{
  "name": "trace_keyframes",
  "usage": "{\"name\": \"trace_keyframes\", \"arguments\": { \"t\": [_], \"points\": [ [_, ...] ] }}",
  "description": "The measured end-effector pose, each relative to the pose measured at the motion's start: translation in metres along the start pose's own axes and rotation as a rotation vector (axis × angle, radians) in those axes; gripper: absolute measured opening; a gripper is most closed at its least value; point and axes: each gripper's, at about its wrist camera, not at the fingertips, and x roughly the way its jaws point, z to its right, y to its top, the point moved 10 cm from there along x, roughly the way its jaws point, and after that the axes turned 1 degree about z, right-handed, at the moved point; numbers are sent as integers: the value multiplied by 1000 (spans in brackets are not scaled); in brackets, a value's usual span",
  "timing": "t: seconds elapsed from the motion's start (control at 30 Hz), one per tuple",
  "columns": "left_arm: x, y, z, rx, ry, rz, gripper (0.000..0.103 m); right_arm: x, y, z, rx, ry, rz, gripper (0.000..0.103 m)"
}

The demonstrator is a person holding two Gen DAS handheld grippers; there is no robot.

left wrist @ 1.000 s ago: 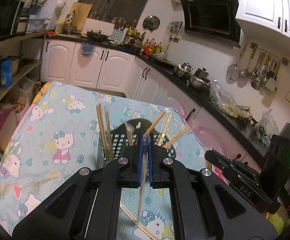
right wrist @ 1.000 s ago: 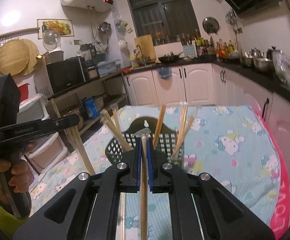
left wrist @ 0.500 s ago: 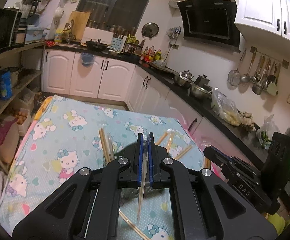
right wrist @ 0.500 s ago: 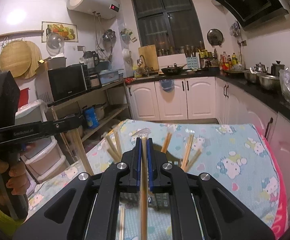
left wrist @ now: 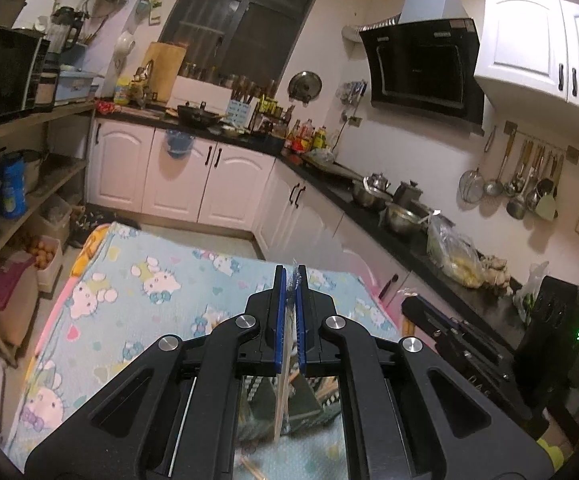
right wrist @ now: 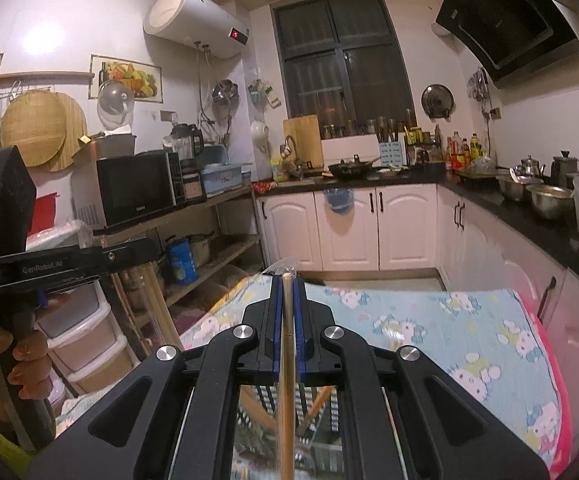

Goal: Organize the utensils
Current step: 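Lower the left tool's chopsticks into the basket while the right tool lowers its pair in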

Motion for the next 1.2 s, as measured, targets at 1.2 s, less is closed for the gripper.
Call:
{"name": "trace_keyframes", "arguments": {
  "t": [1.2],
  "points": [
    [58, -64, -37, 1, 83, -59, 1, 78, -44, 21, -54, -129, 145, 6]
  ]
}}
